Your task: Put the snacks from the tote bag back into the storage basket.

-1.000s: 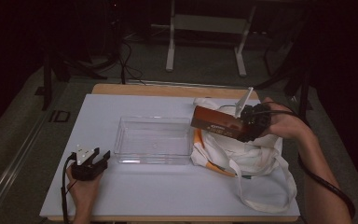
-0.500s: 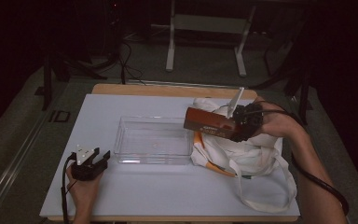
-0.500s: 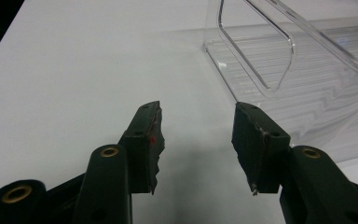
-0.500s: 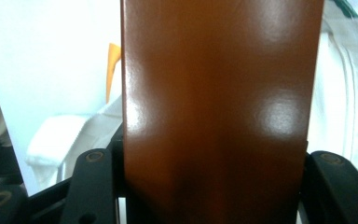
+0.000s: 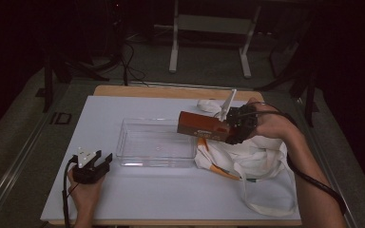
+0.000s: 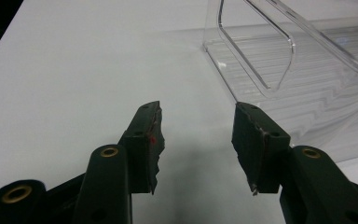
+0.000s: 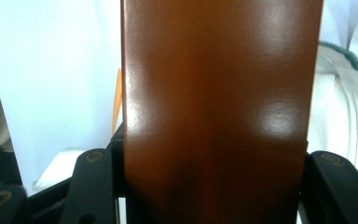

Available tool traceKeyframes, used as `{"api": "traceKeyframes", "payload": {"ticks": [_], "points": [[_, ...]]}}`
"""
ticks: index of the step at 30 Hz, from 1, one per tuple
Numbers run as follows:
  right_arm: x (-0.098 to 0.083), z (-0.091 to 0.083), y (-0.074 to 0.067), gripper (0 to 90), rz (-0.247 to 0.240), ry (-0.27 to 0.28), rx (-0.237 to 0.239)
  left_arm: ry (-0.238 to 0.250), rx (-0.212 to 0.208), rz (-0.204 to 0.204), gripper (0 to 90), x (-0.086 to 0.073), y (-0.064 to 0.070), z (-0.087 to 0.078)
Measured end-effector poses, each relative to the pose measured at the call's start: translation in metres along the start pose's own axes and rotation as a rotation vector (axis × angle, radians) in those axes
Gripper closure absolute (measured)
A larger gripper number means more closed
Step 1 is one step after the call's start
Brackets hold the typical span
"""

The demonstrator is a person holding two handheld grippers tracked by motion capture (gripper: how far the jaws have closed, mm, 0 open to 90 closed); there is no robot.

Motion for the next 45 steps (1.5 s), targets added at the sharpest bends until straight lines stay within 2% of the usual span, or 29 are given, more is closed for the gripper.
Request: {"api": "traceKeyframes", "payload": {"ticks": [10,45], "points": [[0.016,0.003,-0.003,43.2,-0.013,0.003,0.004,0.001,-0.001,-0.002,52.9,0.0,0.0,0.0],[0.048,0.019,-0.012,43.2,-0.062,0.015,0.028,0.001,-0.003,-0.002,52.9,0.0,0.0,0.0]]}}
Point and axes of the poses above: each handheld gripper's, and its own axes: z roughly forward along the jaws, x roughly out of its top, y roughly to its right, the point moved 1 cm from there along z, roughly forward along the jaws, and after that the axes turned 2 degrees about x, right-handed, at the moved point
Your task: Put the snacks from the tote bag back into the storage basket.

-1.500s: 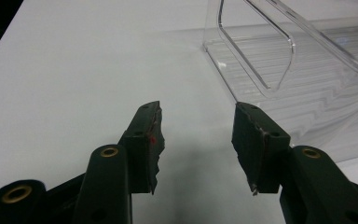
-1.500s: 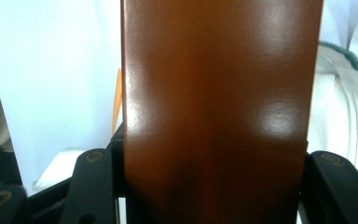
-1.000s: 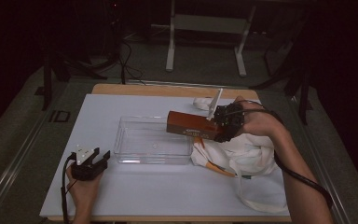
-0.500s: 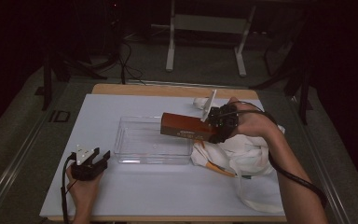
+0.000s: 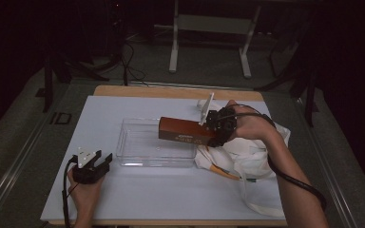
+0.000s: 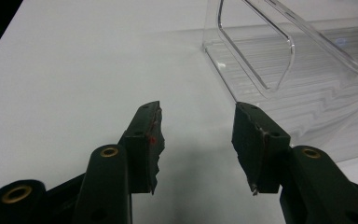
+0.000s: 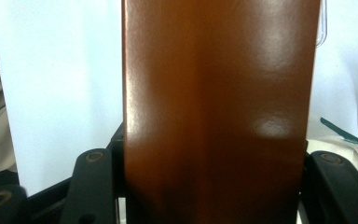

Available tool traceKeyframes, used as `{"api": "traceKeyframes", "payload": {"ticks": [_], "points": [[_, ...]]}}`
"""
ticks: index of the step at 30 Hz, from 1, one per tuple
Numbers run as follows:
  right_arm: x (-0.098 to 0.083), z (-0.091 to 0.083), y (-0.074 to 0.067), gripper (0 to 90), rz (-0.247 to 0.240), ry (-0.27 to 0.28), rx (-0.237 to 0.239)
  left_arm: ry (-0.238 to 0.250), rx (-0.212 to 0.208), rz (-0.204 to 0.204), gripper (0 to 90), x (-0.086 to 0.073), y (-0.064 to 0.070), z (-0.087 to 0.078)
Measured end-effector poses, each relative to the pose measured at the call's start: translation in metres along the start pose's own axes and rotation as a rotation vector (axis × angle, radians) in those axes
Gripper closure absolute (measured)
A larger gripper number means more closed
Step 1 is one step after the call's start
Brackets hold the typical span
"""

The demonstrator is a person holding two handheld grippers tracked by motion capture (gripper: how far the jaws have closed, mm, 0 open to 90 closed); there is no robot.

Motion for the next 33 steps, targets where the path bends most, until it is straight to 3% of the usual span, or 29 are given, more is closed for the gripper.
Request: {"api": "traceKeyframes", "payload": {"ticks": [33], "points": [[0.017,0.016,-0.001,43.1,-0.016,-0.007,0.028,0.001,-0.001,-0.001,52.9,0.0,0.0,0.0]]}}
Point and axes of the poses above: each handheld gripper's, and its own axes: z roughly forward along the jaws, x roughly out of its top, y roughly to its right, the point moved 1 cm from there along z, roughly forward along the jaws, and after that the axes turned 2 degrees about x, right-handed, at the moved point
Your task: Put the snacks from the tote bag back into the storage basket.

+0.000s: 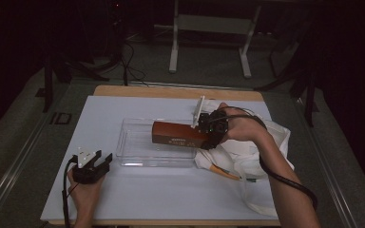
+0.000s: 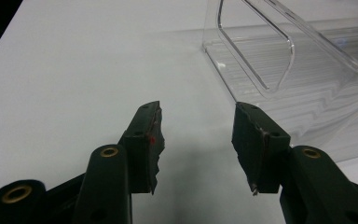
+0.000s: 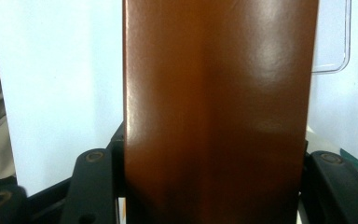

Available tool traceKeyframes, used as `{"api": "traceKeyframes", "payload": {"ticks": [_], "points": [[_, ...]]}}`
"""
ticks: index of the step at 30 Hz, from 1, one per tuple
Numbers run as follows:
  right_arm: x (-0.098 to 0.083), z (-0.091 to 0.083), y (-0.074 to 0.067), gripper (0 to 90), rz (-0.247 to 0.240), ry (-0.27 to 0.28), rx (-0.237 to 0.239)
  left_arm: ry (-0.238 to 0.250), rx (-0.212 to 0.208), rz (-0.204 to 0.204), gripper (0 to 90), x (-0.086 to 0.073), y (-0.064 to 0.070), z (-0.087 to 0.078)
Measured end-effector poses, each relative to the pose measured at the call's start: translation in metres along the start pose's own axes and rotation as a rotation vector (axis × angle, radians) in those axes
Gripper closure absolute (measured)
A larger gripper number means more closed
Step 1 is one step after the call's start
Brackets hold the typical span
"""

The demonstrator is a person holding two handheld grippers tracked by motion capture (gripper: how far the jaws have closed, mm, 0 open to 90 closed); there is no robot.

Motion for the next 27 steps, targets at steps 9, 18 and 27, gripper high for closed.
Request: {"api": "traceKeyframes", "payload": {"ticks": [9,18,27], "points": [[0.005,0.003,0.0,43.1,-0.008,-0.005,0.0,0.0,0.0,-0.001,52.9,0.0,0.0,0.0],[0.009,0.008,0.001,43.1,-0.013,-0.01,0.009,0.0,-0.001,-0.001,52.9,0.0,0.0,0.0],[0.012,0.011,0.001,43.2,-0.018,-0.015,0.011,-0.001,-0.002,-0.001,52.9,0.0,0.0,0.0]]}}
Point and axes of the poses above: each handheld gripper's, and its own axes: z roughly forward along the jaws, x roughly out of its top, y roughly to its right, the point moved 1 cm from there along z, roughly forward along the jaws, and after that the axes turned 2 degrees about x, right-handed, at the moved point
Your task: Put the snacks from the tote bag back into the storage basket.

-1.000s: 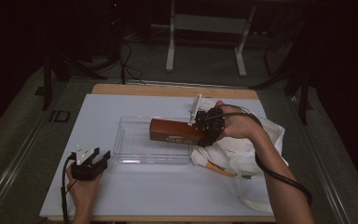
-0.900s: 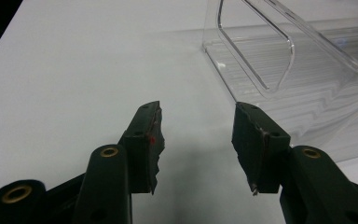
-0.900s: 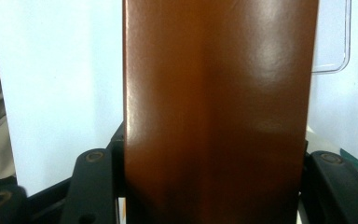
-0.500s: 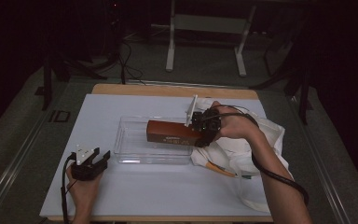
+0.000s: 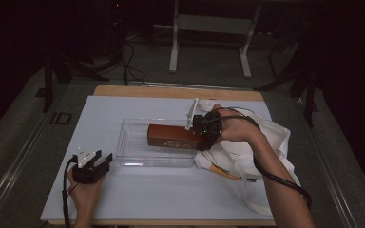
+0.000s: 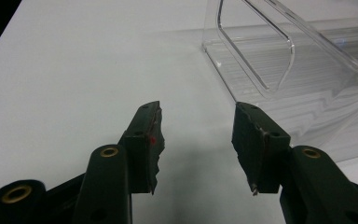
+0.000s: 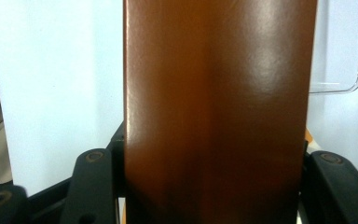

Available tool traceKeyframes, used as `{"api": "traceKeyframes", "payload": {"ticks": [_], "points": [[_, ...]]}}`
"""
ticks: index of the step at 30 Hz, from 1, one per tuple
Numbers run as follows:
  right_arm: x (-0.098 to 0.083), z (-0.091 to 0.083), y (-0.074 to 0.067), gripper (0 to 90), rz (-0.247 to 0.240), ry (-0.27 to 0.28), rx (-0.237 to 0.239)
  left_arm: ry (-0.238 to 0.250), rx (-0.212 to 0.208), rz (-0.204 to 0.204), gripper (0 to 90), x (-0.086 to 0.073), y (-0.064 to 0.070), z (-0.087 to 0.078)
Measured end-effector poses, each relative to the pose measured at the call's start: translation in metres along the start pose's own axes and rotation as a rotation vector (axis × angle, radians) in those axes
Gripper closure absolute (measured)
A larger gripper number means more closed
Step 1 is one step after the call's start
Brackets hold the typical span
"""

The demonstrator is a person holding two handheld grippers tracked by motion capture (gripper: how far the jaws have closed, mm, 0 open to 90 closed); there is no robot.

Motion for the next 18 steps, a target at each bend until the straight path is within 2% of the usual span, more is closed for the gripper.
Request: {"api": "traceKeyframes", "payload": {"ticks": [18], "points": [[0.006,0.008,-0.0005,43.1,-0.011,-0.01,0.013,0.0,0.001,0.0,52.9,0.0,0.0,0.0]]}}
Point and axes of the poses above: each handheld gripper's, and its own axes: z roughly forward along the jaws, x roughly out of its top, y roughly to its right, the point moved 1 cm from there along z, roughly forward along the jaws, and after that the axes turned 2 degrees about x, right-handed, at the moved point
